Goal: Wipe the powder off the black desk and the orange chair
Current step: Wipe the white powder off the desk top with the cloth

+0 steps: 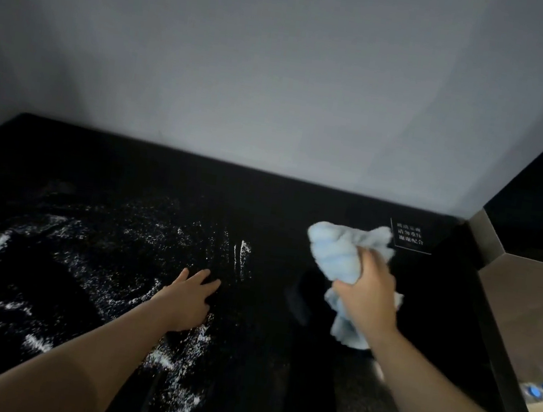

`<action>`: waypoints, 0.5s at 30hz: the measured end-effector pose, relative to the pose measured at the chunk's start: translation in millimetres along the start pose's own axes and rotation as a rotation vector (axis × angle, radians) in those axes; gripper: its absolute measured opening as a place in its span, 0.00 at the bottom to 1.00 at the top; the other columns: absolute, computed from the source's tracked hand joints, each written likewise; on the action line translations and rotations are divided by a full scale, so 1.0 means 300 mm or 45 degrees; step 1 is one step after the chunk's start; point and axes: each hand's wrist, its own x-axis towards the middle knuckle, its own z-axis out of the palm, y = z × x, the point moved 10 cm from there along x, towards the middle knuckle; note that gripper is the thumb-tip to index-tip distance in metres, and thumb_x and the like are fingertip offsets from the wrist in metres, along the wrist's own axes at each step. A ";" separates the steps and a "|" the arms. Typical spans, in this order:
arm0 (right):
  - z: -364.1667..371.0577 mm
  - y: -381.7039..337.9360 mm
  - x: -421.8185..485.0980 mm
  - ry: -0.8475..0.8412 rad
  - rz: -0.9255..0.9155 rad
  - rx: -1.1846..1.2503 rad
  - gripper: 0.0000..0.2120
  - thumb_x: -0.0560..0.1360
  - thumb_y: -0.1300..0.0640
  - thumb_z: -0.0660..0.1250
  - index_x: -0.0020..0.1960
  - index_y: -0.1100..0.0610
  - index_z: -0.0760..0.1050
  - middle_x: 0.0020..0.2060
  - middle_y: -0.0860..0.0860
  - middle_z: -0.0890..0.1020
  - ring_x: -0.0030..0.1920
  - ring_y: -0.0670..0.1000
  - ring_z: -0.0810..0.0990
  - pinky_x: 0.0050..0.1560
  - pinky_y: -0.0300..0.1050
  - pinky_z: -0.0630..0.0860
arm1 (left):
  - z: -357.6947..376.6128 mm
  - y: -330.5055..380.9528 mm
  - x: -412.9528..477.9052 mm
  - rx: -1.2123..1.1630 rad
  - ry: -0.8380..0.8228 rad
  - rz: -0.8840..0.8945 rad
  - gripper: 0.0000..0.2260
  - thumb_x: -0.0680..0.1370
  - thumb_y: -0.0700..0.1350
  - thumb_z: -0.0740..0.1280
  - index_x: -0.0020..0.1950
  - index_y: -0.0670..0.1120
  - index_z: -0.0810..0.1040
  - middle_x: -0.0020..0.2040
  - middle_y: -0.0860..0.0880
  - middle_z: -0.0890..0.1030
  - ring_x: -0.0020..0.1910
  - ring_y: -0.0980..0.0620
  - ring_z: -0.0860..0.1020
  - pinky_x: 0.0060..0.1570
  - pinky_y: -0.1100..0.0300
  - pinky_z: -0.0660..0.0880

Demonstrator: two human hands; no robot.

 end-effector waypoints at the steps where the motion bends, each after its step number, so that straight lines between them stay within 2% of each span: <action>1: 0.012 0.080 0.040 -0.096 0.154 -0.132 0.23 0.70 0.51 0.67 0.64 0.52 0.69 0.65 0.57 0.71 0.61 0.62 0.72 0.60 0.55 0.70 | -0.001 0.005 -0.002 0.002 -0.006 0.011 0.23 0.83 0.47 0.53 0.77 0.47 0.54 0.78 0.49 0.43 0.76 0.38 0.40 0.74 0.42 0.50; 3: 0.090 0.193 0.029 -0.347 0.400 -0.352 0.29 0.72 0.45 0.63 0.71 0.47 0.60 0.72 0.56 0.59 0.67 0.63 0.63 0.65 0.59 0.64 | 0.001 0.001 -0.001 -0.072 0.010 -0.011 0.25 0.82 0.47 0.54 0.78 0.52 0.49 0.78 0.52 0.42 0.76 0.40 0.40 0.73 0.42 0.53; 4: 0.133 0.190 0.002 -0.396 0.390 -0.468 0.30 0.72 0.44 0.62 0.72 0.45 0.58 0.73 0.56 0.57 0.68 0.62 0.61 0.67 0.59 0.62 | 0.005 -0.004 -0.001 -0.095 0.027 -0.027 0.27 0.82 0.47 0.55 0.78 0.53 0.47 0.78 0.53 0.42 0.76 0.40 0.40 0.72 0.42 0.55; 7: 0.256 0.031 -0.080 -0.341 0.047 -0.573 0.28 0.71 0.47 0.62 0.70 0.44 0.60 0.71 0.53 0.62 0.68 0.59 0.63 0.65 0.55 0.64 | 0.001 -0.020 -0.007 -0.056 0.108 -0.070 0.27 0.81 0.48 0.55 0.77 0.58 0.46 0.77 0.57 0.42 0.77 0.46 0.41 0.70 0.45 0.62; 9: 0.320 -0.114 -0.150 -0.413 -0.226 -0.393 0.23 0.70 0.47 0.62 0.65 0.43 0.66 0.64 0.48 0.72 0.63 0.55 0.70 0.61 0.53 0.68 | -0.014 -0.025 -0.019 -0.029 0.167 -0.087 0.27 0.80 0.48 0.55 0.76 0.61 0.47 0.77 0.60 0.43 0.77 0.50 0.42 0.65 0.47 0.68; 10: 0.336 -0.179 -0.187 -0.517 -0.310 -0.167 0.19 0.69 0.47 0.62 0.60 0.42 0.70 0.57 0.46 0.77 0.57 0.52 0.75 0.58 0.52 0.72 | -0.022 -0.025 -0.023 -0.030 0.188 -0.089 0.28 0.79 0.47 0.55 0.76 0.61 0.48 0.77 0.61 0.44 0.77 0.51 0.42 0.64 0.47 0.69; 12: 0.324 -0.257 -0.221 -0.699 -0.313 0.357 0.11 0.67 0.50 0.63 0.49 0.43 0.75 0.41 0.46 0.82 0.41 0.45 0.81 0.43 0.48 0.79 | -0.029 -0.024 -0.031 -0.051 0.203 -0.092 0.27 0.79 0.46 0.55 0.76 0.61 0.49 0.77 0.62 0.45 0.77 0.52 0.43 0.64 0.47 0.69; 13: 0.282 -0.261 -0.193 -0.614 -0.317 0.460 0.09 0.66 0.50 0.63 0.46 0.43 0.75 0.36 0.47 0.82 0.35 0.44 0.81 0.37 0.46 0.79 | -0.030 -0.021 -0.036 -0.043 0.197 -0.089 0.28 0.79 0.46 0.55 0.76 0.61 0.48 0.77 0.62 0.45 0.77 0.52 0.43 0.64 0.47 0.70; 14: 0.219 -0.253 -0.147 -0.454 -0.323 0.451 0.08 0.65 0.49 0.64 0.44 0.44 0.75 0.34 0.47 0.82 0.34 0.44 0.82 0.35 0.45 0.78 | -0.028 -0.020 -0.037 -0.027 0.191 -0.088 0.28 0.79 0.47 0.55 0.76 0.62 0.47 0.77 0.61 0.44 0.77 0.51 0.42 0.63 0.48 0.70; 15: 0.152 -0.215 -0.089 -0.258 -0.306 0.341 0.09 0.65 0.50 0.66 0.45 0.44 0.76 0.37 0.48 0.83 0.38 0.47 0.82 0.38 0.45 0.78 | -0.026 -0.021 -0.038 -0.012 0.188 -0.086 0.28 0.80 0.47 0.55 0.76 0.62 0.47 0.77 0.61 0.43 0.77 0.51 0.42 0.63 0.49 0.71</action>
